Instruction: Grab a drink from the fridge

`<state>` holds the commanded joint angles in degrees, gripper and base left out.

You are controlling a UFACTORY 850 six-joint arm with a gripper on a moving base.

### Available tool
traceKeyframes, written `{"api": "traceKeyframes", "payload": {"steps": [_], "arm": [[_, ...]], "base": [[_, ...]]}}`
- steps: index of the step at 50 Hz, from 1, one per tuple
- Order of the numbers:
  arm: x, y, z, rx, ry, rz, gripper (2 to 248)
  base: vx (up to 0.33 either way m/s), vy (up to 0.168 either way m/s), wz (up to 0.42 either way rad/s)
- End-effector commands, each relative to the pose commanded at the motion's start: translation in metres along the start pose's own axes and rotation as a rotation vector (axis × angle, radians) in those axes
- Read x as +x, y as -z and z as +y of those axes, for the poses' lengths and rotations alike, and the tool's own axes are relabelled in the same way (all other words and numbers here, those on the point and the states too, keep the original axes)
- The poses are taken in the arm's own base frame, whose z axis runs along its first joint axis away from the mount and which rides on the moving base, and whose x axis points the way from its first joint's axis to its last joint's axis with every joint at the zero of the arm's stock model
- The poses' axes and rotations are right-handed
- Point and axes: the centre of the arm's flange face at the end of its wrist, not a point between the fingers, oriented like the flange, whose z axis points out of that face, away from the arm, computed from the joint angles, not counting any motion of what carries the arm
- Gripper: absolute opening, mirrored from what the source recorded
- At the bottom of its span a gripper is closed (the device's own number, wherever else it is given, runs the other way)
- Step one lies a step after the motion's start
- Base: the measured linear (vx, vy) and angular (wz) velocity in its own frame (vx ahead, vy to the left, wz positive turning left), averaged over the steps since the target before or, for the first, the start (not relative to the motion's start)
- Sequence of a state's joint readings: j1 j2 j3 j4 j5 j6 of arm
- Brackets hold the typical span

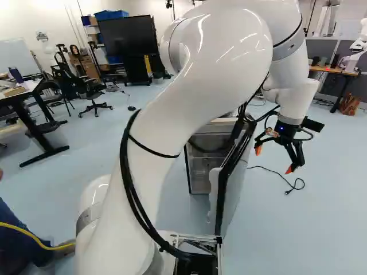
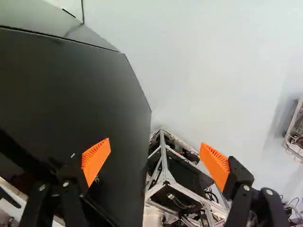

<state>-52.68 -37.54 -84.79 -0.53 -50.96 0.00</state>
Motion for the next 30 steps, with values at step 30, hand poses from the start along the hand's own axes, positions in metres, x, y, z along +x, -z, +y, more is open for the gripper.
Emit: {"api": "traceKeyframes", "payload": {"steps": [30], "arm": [[-0.043,-0.005,-0.008,0.0,0.012,0.077,247]], "base": [[0.0,0.0,0.0]]}}
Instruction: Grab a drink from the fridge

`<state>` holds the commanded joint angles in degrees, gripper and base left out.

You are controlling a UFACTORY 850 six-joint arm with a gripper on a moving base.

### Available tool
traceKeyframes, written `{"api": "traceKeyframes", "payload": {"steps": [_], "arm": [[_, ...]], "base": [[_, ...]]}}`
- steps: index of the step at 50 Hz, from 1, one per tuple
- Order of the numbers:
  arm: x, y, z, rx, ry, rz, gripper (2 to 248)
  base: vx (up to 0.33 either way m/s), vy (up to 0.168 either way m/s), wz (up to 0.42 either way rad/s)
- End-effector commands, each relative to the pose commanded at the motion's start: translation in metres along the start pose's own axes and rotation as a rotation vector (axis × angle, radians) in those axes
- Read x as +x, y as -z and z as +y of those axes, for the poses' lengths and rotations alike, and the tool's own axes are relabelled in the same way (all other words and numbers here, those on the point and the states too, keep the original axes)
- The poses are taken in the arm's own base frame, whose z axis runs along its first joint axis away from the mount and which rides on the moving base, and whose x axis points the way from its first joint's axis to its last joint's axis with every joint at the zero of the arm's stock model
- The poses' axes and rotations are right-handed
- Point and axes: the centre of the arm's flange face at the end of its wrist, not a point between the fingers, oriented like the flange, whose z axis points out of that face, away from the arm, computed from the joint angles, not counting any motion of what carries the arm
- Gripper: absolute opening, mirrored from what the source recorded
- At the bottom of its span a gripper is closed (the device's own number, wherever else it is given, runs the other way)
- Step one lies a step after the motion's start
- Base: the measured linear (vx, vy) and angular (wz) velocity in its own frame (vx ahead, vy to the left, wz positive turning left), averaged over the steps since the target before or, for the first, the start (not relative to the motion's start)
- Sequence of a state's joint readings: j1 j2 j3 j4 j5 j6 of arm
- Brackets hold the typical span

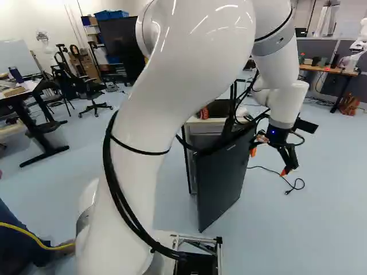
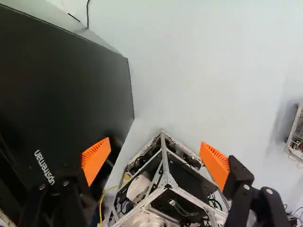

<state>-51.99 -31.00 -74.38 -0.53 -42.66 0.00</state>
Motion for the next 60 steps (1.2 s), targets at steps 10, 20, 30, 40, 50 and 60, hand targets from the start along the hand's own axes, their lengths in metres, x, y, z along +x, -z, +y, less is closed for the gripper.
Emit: {"api": "traceKeyframes", "payload": {"steps": [10,20,30,40,50,60], "arm": [[-0.015,0.0,-0.005,-0.002,0.012,0.016,247],[-0.03,0.0,-0.011,-0.008,0.032,0.032,247],[-0.045,0.0,-0.018,-0.015,0.055,0.049,247],[-0.059,0.0,-0.024,-0.021,0.079,0.073,247],[-0.074,0.0,-0.03,-0.029,0.11,0.104,247],[-0.087,0.001,-0.037,-0.037,0.144,0.144,247]], "base": [[0.0,0.0,0.0],[0.0,0.0,0.0],[0.0,0.0,0.0],[0.0,0.0,0.0],[0.0,0.0,0.0],[0.0,0.0,0.0]]}}
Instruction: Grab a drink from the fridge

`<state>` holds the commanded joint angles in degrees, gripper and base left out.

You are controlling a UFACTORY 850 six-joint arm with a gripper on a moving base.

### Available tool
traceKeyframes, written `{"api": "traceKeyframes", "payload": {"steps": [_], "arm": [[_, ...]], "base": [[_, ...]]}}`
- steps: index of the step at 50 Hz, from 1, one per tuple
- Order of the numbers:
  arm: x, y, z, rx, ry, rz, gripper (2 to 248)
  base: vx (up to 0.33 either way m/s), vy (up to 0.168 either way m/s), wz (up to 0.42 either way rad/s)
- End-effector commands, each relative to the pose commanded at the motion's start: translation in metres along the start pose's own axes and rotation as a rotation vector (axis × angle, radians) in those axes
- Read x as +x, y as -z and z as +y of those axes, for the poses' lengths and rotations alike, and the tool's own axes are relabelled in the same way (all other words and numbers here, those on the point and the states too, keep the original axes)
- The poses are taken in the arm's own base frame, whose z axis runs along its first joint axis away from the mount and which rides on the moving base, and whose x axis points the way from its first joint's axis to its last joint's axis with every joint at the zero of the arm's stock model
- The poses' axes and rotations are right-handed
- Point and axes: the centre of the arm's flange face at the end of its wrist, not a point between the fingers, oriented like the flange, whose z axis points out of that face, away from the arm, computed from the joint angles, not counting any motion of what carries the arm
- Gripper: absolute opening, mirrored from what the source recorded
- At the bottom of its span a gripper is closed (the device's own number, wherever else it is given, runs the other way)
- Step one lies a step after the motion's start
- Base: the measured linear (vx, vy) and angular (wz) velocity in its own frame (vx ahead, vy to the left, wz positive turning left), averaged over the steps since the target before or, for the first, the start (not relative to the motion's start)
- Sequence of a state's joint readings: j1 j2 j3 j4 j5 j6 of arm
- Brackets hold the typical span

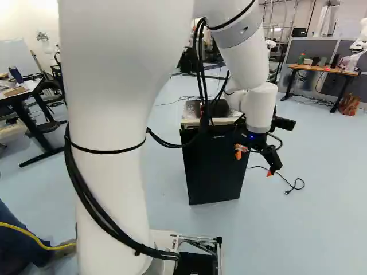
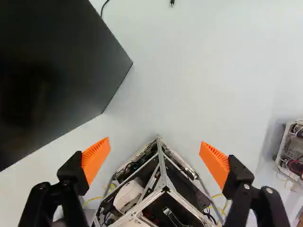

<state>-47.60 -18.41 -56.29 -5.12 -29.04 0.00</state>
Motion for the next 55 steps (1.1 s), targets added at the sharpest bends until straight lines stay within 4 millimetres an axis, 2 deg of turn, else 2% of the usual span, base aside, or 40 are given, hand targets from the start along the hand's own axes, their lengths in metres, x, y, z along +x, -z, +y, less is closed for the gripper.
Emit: {"api": "traceKeyframes", "payload": {"steps": [32,55], "arm": [[-0.046,0.011,-0.016,-0.041,0.158,0.157,247],[-0.071,-0.008,-0.031,-0.046,0.302,0.228,247]], "base": [[0.0,0.0,0.0],[0.0,0.0,0.0]]}}
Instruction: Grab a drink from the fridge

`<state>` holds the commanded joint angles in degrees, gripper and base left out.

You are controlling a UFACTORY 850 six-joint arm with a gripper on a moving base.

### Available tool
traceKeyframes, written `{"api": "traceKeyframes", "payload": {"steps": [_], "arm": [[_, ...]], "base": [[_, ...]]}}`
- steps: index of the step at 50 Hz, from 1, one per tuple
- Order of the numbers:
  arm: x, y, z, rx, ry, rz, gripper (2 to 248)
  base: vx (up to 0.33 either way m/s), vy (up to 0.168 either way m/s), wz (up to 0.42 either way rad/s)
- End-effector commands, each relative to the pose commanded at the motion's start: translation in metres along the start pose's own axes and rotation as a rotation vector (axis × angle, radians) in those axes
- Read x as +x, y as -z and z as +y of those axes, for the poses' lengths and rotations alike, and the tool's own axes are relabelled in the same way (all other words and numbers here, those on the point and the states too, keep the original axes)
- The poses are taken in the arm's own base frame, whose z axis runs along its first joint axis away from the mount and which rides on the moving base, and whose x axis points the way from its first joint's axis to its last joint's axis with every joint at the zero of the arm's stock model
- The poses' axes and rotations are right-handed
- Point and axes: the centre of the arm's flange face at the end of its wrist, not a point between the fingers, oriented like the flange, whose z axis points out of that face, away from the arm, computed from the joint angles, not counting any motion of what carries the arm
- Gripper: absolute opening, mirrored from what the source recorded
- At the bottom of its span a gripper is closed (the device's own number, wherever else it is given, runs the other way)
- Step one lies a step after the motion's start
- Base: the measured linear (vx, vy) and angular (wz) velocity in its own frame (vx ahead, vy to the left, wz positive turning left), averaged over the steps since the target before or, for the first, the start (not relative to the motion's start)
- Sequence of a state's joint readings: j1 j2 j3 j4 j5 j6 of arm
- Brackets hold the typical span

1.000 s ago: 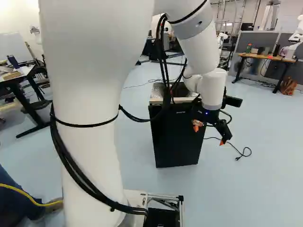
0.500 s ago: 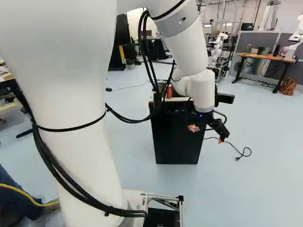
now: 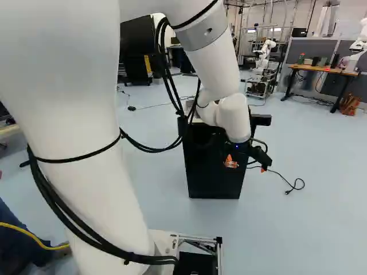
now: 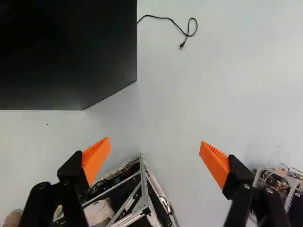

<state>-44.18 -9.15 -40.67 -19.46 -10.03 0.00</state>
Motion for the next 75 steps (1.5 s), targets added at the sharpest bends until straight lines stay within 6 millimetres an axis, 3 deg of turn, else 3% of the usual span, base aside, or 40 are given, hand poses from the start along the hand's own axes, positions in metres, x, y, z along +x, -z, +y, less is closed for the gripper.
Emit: {"api": "traceKeyframes", "payload": {"steps": [16,75], "arm": [[-0.015,-0.004,-0.02,0.016,0.101,0.061,247],[-0.06,0.042,-0.102,0.127,0.327,0.466,247]], "base": [[0.0,0.0,0.0],[0.0,0.0,0.0]]}}
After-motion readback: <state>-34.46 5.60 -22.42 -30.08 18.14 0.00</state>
